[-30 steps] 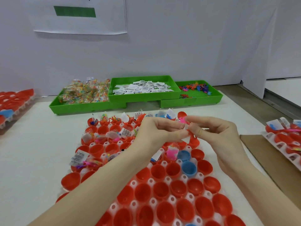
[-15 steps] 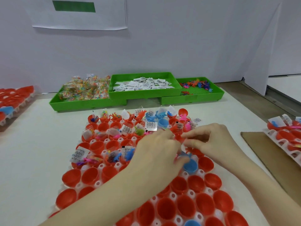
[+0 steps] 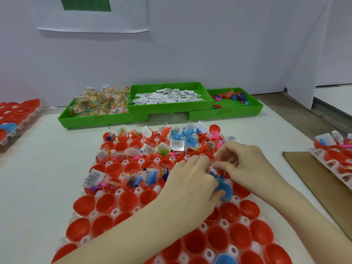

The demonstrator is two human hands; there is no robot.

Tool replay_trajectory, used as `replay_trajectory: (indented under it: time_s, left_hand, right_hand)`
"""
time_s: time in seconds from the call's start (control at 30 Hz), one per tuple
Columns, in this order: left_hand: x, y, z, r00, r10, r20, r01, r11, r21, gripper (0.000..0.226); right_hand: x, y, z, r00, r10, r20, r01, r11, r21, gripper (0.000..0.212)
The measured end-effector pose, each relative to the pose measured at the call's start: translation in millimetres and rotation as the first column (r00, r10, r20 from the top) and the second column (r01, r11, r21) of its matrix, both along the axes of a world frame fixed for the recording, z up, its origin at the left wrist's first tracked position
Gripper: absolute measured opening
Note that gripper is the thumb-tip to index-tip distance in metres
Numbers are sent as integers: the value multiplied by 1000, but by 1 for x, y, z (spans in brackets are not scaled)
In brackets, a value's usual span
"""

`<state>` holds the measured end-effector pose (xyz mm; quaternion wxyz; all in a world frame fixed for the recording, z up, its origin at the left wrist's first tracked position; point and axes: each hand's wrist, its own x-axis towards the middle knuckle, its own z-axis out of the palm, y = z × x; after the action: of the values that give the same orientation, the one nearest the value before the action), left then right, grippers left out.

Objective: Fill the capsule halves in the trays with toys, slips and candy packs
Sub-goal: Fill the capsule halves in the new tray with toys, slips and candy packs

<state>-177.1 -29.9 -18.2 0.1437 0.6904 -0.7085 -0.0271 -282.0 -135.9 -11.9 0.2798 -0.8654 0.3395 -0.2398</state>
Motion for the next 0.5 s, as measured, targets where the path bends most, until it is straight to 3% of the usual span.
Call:
replay_trajectory:
  time_s: [0.1, 0.27, 0.4, 0.5]
  left_hand:
    - [4, 1, 5, 997, -11, 74, 17, 997, -82, 40]
    - [2, 4, 11, 999, -13, 45, 17, 995, -97, 24]
    - [5, 1, 5, 999, 17, 37, -13, 995, -97, 35]
    - [5, 1, 3, 999, 24, 36, -21, 996, -87, 36]
  right_hand:
    - [0, 2, 3, 996, 44, -80, -46, 999, -16, 17]
    - [-3, 4, 8, 981, 123, -152, -130, 991, -38, 16]
    - [-5, 1, 8, 972, 63, -225, -88, 991, -105, 8]
    - [-3, 3, 4, 981, 45, -190, -65, 993, -99, 16]
